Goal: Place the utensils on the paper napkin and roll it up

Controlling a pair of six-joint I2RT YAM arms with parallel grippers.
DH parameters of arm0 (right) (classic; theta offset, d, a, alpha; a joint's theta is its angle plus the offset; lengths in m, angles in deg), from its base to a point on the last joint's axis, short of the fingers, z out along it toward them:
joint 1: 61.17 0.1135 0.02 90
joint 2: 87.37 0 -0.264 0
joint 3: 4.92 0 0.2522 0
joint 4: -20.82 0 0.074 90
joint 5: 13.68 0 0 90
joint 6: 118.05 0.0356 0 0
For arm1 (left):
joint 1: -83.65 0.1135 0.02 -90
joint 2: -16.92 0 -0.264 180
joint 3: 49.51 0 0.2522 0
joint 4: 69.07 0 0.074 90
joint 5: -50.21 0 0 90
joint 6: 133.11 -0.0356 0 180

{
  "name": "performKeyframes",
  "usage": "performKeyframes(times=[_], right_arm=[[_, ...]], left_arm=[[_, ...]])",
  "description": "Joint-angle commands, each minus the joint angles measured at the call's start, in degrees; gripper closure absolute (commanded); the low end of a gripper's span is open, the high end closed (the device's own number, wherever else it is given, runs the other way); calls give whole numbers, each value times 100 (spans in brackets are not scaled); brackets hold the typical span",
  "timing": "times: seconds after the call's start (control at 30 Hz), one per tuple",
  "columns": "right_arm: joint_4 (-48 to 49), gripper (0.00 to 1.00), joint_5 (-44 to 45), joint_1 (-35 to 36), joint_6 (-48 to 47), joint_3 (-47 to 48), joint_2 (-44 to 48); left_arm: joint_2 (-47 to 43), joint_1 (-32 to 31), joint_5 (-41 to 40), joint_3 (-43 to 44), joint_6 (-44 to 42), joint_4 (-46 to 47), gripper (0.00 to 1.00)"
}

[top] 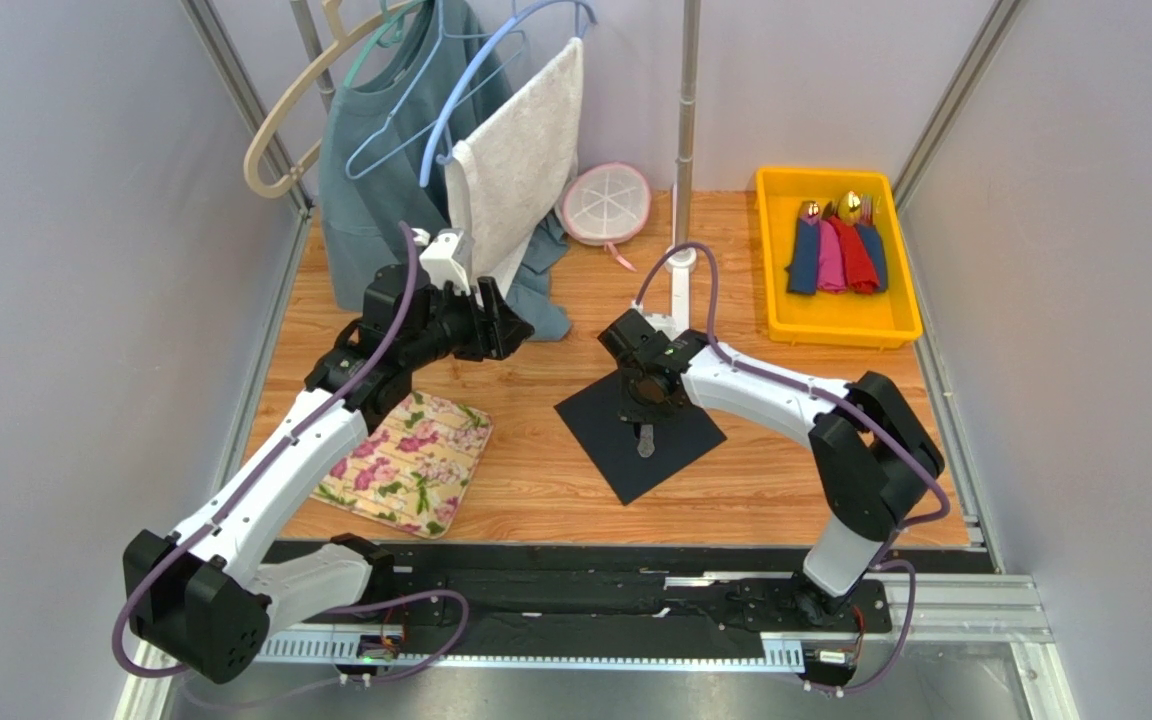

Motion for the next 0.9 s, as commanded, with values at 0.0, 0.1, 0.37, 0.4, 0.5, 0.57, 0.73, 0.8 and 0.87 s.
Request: performKeyframes(times=[0.0,0.1,0.37,0.4,0.5,0.57,0.73,0.8,0.87], right_arm=[[-57,94,268,-4,250,326,-164],[-127,94,277,-4,249,440,-331],[-329,94,329,-4,399,572,-516],[-338,93,347,-4,416,572,-507],[-373,93,382,-4,460,572,-542],[-399,93,461,-13,478,572,-577],[-487,93,610,-4,478,747,-797],[-522,93,663,-13,452,809,-832],[-601,90,646,-13,452,906,-894]], left_arm=[[2,41,107,-33,-72,248,37],[-7,49,116,-42,-81,265,37],[-113,102,81,-7,-125,169,37],[-130,111,98,-7,-142,160,37],[-157,120,116,-42,-116,142,36],[-157,120,142,-60,-64,151,36],[-122,137,195,-51,-63,169,36],[-87,137,239,-51,-55,169,36],[-78,146,257,-60,-11,186,36]])
